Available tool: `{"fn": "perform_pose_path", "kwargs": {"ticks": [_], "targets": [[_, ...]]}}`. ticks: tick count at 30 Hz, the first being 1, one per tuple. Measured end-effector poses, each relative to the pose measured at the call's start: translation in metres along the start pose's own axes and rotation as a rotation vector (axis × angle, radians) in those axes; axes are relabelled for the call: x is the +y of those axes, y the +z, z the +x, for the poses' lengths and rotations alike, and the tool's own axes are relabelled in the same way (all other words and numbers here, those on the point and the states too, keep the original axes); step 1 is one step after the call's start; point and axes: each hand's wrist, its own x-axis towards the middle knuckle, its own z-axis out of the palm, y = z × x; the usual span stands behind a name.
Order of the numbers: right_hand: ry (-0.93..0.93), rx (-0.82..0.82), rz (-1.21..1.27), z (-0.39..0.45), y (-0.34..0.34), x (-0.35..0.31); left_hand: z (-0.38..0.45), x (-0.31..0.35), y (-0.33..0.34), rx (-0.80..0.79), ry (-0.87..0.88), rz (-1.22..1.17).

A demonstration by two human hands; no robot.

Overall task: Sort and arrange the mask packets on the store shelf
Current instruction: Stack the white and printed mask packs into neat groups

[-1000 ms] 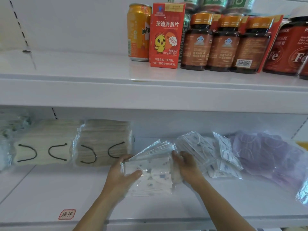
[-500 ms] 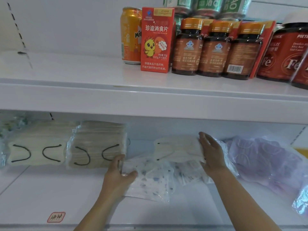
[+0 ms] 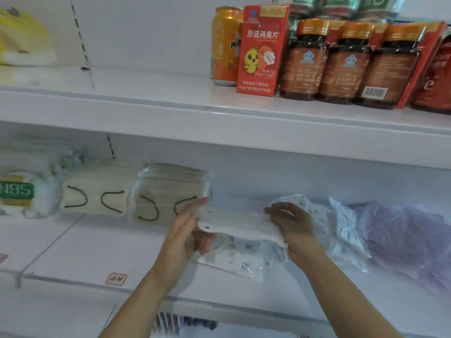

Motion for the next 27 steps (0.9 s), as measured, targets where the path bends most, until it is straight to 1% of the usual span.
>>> {"fn": "perform_pose_path", "kwargs": {"ticks": [2,4,5,6,7,9,11,13,14,15,17,20,24,27], "targets": [[0.143,-0.119,0.154,-0.005,0.011,-0.001,-0.007,0.005,-0.012,0.029,-0.037,-0.041],[0.304,-0.196,0.392,-0.006,0.021,-0.001,-0.012,0.012,-0.02,0.086,-0.096,-0.106],[0.349,-0.221,0.516,-0.006,0.025,0.0,-0.013,0.016,-0.024,0.137,-0.138,-0.108],[0.358,-0.248,0.582,-0.006,0.029,0.002,-0.015,0.019,-0.028,0.188,-0.184,-0.092],[0.346,-0.284,0.582,-0.004,0.034,0.005,-0.016,0.022,-0.033,0.231,-0.224,-0.07],[0.304,-0.364,0.464,-0.006,0.045,0.011,-0.017,0.029,-0.044,0.302,-0.288,-0.04],[0.236,-0.397,0.295,-0.01,0.057,0.014,-0.016,0.035,-0.059,0.395,-0.333,-0.005],[0.128,-0.339,0.097,-0.012,0.072,0.013,-0.016,0.041,-0.076,0.471,-0.344,0.105],[0.081,-0.295,0.013,-0.012,0.079,0.013,-0.015,0.044,-0.085,0.484,-0.335,0.177],[0.052,-0.258,-0.035,-0.01,0.086,0.016,-0.014,0.048,-0.093,0.481,-0.324,0.254],[0.048,-0.218,-0.049,-0.01,0.103,0.018,-0.012,0.057,-0.109,0.473,-0.297,0.376],[0.048,-0.193,-0.103,-0.015,0.132,0.019,-0.008,0.075,-0.137,0.487,-0.245,0.434],[-0.108,-0.207,-0.36,-0.021,0.185,0.03,0.004,0.092,-0.187,0.53,-0.177,0.513],[-0.187,-0.173,-0.494,-0.03,0.236,0.045,0.014,0.103,-0.233,0.592,-0.154,0.531]]}}
